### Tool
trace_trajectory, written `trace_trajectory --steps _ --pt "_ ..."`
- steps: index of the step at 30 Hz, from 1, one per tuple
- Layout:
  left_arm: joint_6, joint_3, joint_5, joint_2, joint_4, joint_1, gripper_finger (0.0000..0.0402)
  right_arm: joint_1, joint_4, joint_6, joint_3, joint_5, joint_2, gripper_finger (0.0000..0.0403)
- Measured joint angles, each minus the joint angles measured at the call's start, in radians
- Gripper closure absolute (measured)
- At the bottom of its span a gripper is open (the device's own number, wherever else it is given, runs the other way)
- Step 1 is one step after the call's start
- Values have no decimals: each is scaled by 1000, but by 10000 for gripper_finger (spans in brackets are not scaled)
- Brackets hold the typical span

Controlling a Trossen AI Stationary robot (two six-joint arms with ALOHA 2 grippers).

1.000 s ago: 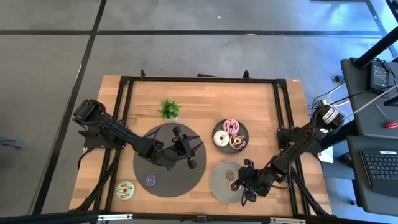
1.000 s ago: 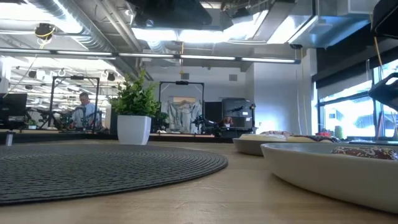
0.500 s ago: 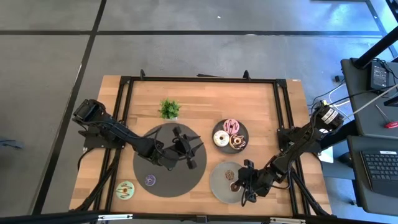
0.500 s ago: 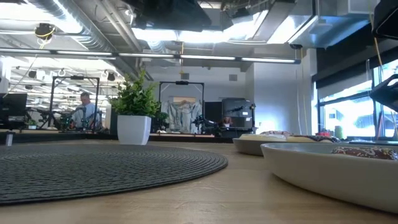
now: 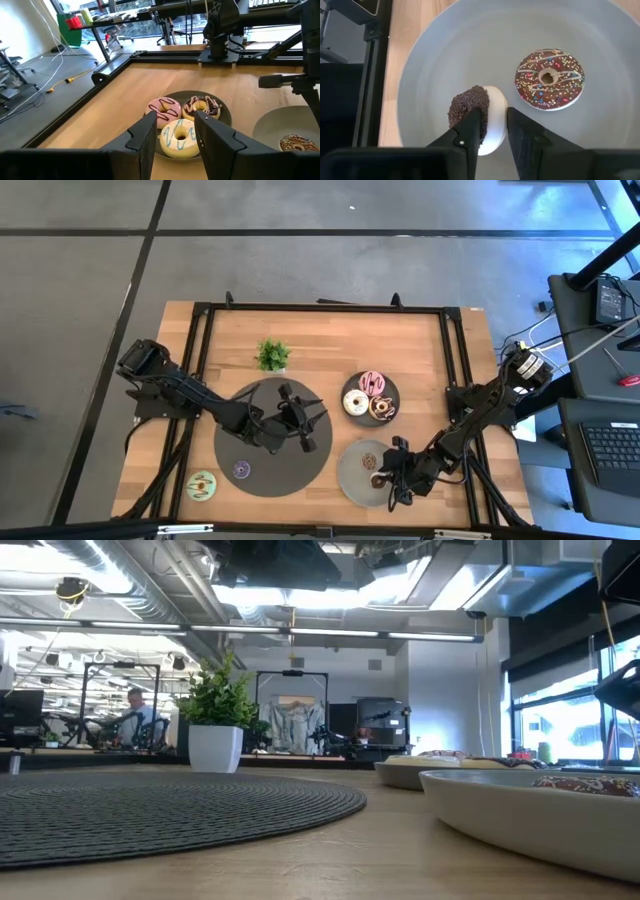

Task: Pick & Place donuts
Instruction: Put the small black donut on the gray plate

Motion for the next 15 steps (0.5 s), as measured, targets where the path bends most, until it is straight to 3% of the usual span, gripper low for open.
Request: trace_trajectory --steps 15 --pt "1 0 23 0 0 0 270 -2 -18 7 0 -12 -1 298"
